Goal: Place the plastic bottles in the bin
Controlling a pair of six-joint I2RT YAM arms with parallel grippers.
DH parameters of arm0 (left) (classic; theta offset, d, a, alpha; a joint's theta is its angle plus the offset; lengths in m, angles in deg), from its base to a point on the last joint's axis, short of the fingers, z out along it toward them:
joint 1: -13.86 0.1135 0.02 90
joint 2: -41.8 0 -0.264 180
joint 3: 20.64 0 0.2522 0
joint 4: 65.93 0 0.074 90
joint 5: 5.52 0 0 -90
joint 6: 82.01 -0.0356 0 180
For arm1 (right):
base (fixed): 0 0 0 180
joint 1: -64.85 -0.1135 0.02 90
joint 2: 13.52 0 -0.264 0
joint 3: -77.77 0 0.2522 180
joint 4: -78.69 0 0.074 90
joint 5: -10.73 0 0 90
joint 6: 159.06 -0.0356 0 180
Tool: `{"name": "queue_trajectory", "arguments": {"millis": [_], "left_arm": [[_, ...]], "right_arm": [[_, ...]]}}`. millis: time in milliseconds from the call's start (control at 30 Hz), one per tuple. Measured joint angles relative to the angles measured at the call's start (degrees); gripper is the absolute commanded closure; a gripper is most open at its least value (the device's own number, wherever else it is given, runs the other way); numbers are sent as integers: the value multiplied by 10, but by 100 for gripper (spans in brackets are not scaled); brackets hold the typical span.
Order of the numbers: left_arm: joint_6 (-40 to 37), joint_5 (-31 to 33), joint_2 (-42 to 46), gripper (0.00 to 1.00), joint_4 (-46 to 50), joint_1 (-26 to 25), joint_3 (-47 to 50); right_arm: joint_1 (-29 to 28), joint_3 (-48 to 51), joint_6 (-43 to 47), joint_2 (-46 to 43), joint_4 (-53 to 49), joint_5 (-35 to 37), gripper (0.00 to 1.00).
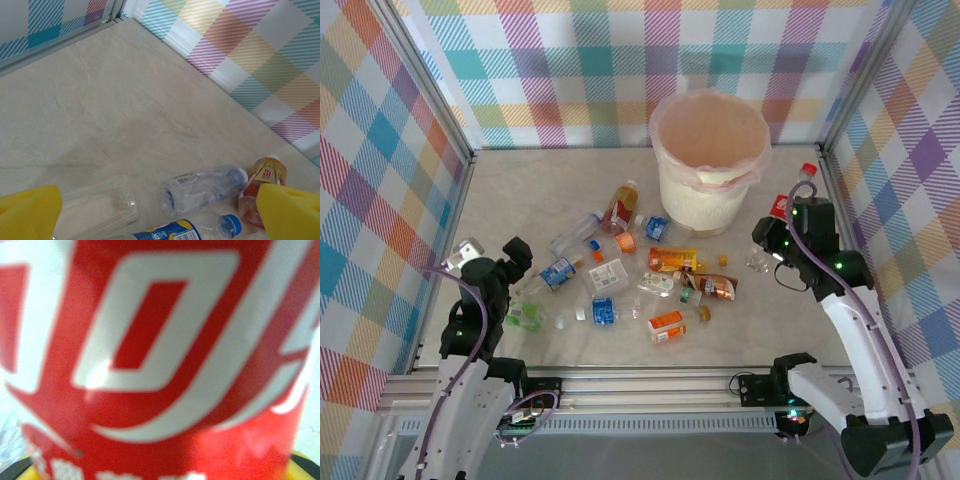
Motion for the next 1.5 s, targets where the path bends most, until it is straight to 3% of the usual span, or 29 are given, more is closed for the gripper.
{"name": "queue_trajectory", "arguments": {"millis": [200,467,1233,1500], "left_arm": [[0,-16,-18,0,7,0,-14],[-1,-33,-21,0,11,0,-24],[2,-82,-22,0,37,0,-43],[9,-93,-22,0,40,0,-43]], "right_arm": [[-72,-106,29,42,-7,20,75],[-148,-269,93,174,10,59,74],[-154,-807,223,602,26,199,72],[-161,-843,246,674,2,267,69]]}}
